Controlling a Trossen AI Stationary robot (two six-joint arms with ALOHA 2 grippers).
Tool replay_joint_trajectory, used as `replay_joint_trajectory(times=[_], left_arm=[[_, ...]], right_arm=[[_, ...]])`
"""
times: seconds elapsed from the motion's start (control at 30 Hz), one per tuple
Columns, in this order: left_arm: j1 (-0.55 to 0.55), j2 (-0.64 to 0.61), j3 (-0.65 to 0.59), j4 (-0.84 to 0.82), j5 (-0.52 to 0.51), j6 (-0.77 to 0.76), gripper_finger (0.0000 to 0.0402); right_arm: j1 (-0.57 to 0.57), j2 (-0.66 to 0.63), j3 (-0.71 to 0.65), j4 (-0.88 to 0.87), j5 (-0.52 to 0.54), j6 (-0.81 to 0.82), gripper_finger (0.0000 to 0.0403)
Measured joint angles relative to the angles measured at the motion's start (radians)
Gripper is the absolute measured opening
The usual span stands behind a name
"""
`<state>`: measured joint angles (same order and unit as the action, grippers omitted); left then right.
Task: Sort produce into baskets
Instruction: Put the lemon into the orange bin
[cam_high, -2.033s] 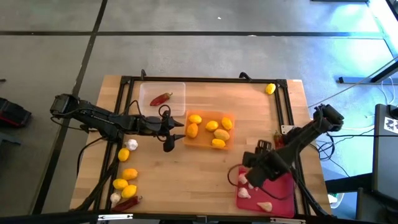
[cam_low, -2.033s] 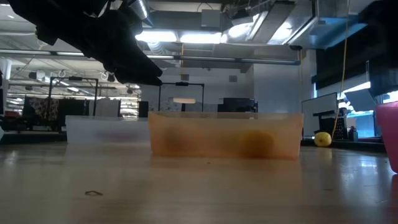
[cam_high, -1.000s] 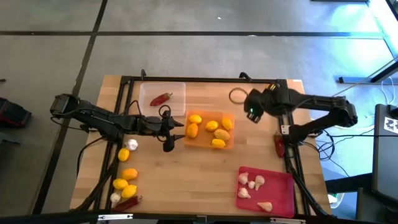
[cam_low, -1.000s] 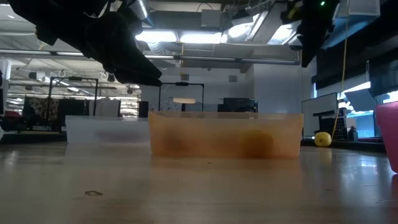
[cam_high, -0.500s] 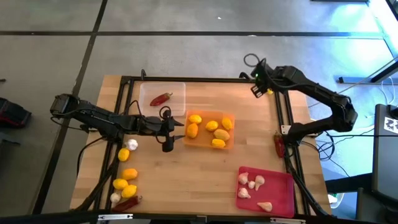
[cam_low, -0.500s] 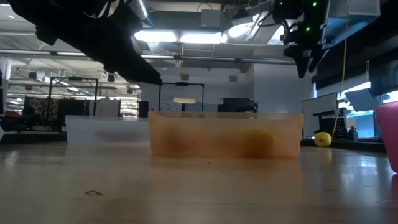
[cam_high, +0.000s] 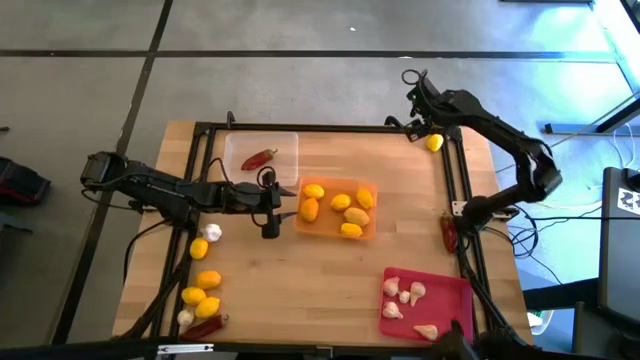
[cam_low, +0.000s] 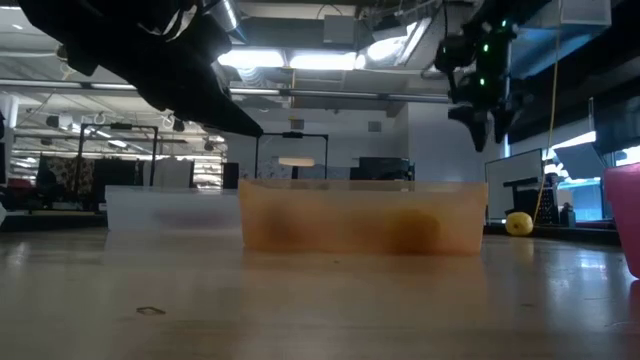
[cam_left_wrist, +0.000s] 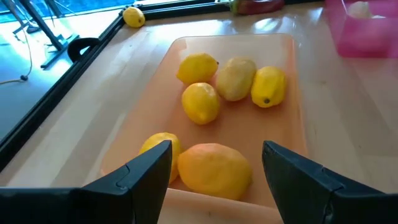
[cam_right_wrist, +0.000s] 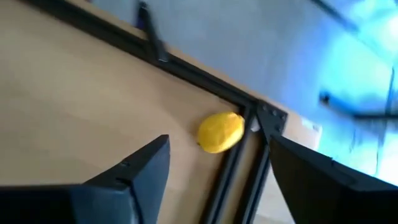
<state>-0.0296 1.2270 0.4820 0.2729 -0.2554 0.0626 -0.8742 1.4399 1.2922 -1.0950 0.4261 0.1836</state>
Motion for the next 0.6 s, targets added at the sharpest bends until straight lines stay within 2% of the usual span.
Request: replay_joint_trajectory(times=[0.23, 0.6], left_arm=[[0.0, 0.0, 0.0, 0.0, 0.0, -0.009, 0.0246], [0.0, 0.0, 0.0, 0.0, 0.0, -0.009, 0.0246]], right_arm=[[-0.128, 0.126, 0.0, -0.005, -0.07, 0.072, 0.0328], [-0.141, 0.279, 0.0, 0.013, -0.072, 0.151, 0.0335]])
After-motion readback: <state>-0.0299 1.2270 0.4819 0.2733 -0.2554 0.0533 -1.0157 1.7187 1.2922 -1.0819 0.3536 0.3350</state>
